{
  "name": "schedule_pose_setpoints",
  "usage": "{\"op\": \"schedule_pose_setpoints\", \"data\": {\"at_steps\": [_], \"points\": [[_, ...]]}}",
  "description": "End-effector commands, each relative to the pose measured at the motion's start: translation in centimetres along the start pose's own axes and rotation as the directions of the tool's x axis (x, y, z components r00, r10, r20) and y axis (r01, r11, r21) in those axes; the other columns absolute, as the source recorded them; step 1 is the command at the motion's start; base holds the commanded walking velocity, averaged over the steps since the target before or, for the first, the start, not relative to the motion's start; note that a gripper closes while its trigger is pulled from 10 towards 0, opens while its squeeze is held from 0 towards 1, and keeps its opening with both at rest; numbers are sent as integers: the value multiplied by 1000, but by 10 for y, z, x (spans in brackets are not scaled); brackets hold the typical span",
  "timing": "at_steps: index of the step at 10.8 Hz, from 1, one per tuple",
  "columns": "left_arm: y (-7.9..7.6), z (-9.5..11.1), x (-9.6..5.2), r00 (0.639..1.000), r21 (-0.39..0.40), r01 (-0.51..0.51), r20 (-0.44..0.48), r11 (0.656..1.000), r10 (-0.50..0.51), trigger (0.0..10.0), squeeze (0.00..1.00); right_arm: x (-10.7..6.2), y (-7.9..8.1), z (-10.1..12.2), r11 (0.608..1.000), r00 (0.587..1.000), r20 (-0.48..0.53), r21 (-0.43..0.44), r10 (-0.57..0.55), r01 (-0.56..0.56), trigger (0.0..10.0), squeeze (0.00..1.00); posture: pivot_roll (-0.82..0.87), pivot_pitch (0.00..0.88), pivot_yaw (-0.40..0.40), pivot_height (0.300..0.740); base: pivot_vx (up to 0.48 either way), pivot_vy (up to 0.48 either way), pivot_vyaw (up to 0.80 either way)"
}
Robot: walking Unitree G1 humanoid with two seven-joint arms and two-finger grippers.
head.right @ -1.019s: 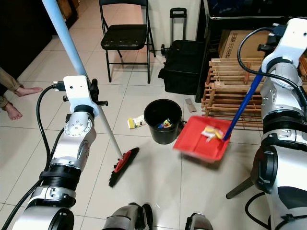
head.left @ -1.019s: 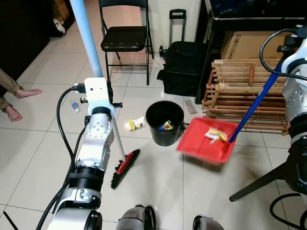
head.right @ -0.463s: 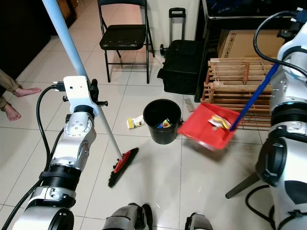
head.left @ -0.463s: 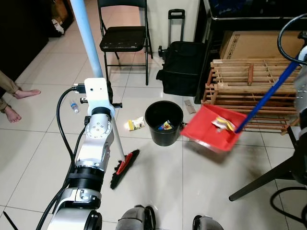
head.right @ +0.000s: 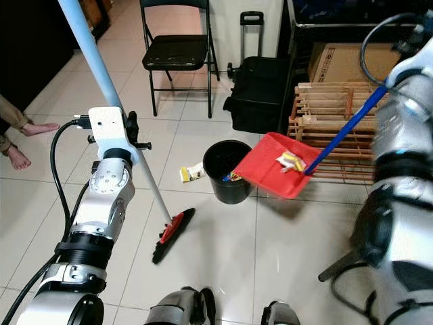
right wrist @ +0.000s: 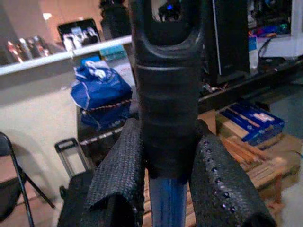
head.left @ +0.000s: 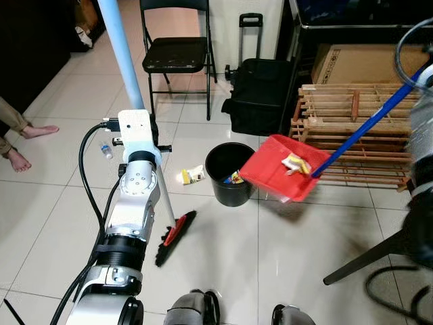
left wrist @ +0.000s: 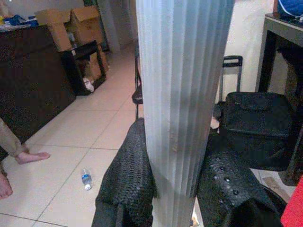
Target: Sweep floor
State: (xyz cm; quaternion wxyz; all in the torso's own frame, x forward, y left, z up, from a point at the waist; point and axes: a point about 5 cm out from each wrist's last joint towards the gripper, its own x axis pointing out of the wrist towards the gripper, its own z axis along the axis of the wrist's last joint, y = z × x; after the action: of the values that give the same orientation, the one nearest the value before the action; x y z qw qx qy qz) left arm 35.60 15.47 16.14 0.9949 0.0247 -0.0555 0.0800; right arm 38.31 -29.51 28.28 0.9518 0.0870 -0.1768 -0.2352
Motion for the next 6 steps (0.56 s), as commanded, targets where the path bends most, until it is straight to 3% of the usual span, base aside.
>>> {"op": "schedule_pose_setpoints", "data": {"at_steps": [1,5,6], "points": [[4,11,3,998,20,-19,55,1000,18,10000,0,1,5,22,997,993,118,79,1,-10,10000,0,-1,64,109,740,0,0,0],[3,12,4,998,19,-15,58,1000,14,10000,0,-13,12,11,988,992,114,133,57,-73,10000,0,-2,67,114,740,0,0,0],[3,12,4,998,18,-12,58,1000,11,10000,0,-18,19,13,973,981,143,173,128,-152,10000,0,-2,66,115,740,0,0,0]]}}
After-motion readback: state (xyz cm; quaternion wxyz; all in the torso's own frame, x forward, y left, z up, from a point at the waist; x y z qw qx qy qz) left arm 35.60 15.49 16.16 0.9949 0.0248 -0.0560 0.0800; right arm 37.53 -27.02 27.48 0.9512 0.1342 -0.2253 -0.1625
